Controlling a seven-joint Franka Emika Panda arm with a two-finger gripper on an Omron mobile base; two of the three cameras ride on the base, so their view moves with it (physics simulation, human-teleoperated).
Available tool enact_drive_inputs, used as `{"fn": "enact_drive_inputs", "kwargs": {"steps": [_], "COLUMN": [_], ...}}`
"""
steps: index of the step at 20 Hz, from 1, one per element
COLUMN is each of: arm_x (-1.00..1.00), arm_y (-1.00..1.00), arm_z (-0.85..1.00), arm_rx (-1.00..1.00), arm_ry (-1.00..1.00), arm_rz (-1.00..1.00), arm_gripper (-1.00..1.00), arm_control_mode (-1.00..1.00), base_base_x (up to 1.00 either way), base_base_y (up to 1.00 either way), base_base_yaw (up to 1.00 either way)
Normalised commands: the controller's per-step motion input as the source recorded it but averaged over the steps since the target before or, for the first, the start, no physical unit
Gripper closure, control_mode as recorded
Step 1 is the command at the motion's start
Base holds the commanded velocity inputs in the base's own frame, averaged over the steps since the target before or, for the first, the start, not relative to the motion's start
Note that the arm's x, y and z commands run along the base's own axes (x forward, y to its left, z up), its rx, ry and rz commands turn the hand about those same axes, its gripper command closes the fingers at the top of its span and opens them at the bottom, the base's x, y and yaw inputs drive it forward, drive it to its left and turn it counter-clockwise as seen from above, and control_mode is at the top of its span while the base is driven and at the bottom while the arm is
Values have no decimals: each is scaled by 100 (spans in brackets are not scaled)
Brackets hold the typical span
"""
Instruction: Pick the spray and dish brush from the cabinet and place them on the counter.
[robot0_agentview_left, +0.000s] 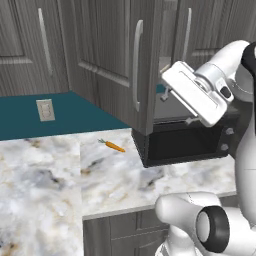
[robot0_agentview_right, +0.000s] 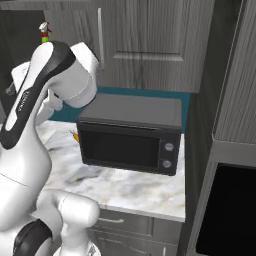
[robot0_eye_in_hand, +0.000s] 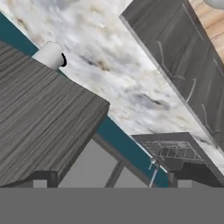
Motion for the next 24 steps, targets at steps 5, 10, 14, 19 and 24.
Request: {"fn": "enact_drive_inputs", "kwargs": {"steps": [5, 10, 14, 19, 24], "arm_x": [12, 55, 84, -8, -71], "arm_y": [38, 21, 10, 25, 46], "arm_z": [0, 8, 0, 0, 0], "arm_rx": [6, -3, -7, -2, -7], "arm_ry": [37, 40, 27, 15, 11], "arm_rz": [-15, -6, 0, -1, -2], "arm_gripper": [-100, -100, -100, -100, -100], "arm_control_mode": [-100, -100, -100, -100, -100], "base_base_x": [0, 0, 0, 0, 0], "base_base_y": [0, 0, 0, 0, 0], "base_base_yaw": [0, 0, 0, 0, 0]}}
